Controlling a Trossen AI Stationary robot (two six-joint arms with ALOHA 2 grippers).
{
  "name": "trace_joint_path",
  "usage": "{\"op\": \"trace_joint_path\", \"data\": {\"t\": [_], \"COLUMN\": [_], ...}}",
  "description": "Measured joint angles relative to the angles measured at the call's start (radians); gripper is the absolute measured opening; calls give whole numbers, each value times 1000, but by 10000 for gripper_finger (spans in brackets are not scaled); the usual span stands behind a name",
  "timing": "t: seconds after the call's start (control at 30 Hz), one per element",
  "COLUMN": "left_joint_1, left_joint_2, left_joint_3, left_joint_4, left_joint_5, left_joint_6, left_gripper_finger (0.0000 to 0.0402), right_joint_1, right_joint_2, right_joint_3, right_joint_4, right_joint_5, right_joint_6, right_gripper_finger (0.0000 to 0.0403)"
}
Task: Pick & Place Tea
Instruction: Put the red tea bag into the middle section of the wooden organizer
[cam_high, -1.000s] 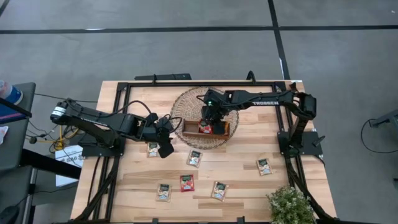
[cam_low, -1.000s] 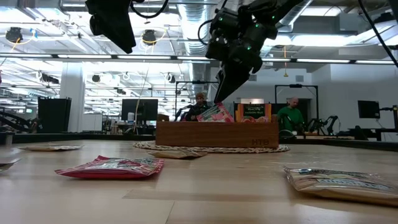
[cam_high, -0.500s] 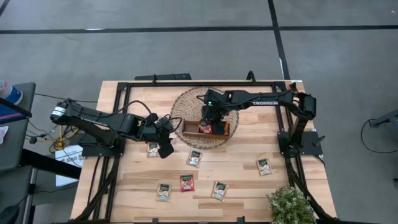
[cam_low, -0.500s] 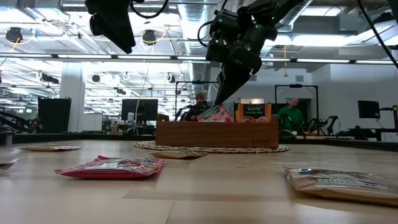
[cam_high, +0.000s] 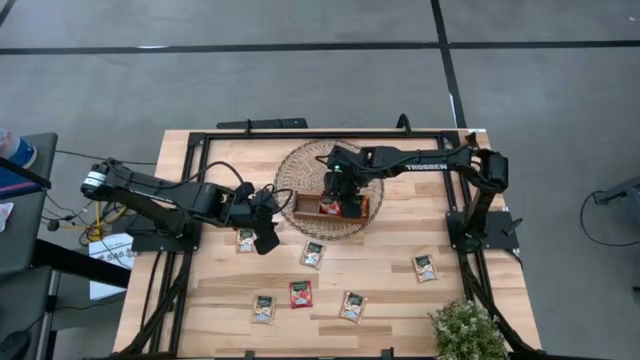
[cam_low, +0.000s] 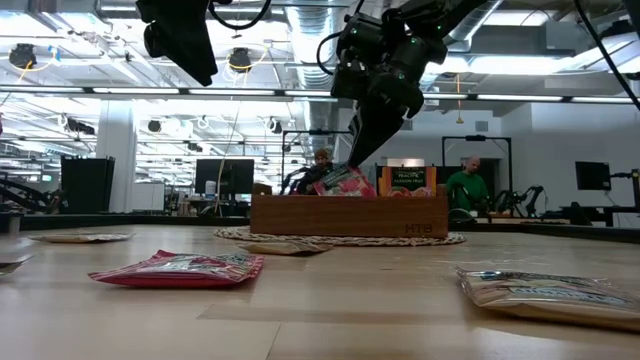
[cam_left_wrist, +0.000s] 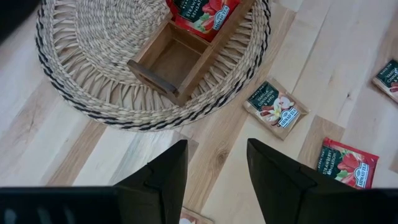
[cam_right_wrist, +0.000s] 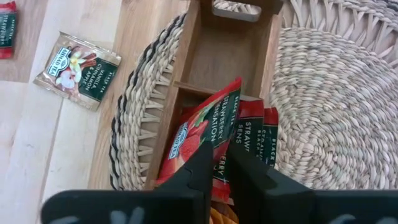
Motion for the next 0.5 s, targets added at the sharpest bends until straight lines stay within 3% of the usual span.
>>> {"op": "trace_joint_path", "data": {"t": [0.17, 0.5], "left_joint_1": [0, 0], "left_joint_2": [0, 0], "left_joint_3": [0, 0], "left_joint_4": [0, 0], "left_joint_5": [0, 3], "left_joint_6": [0, -1], "left_gripper_finger": [158, 158], "right_joint_1": [0, -11], "right_joint_2": [0, 0], "right_joint_3": [0, 0], "right_joint_4": [-5, -11], "right_joint_5": [0, -1], "right_joint_6": [10, 114], "right_gripper_finger": [4, 1]}}
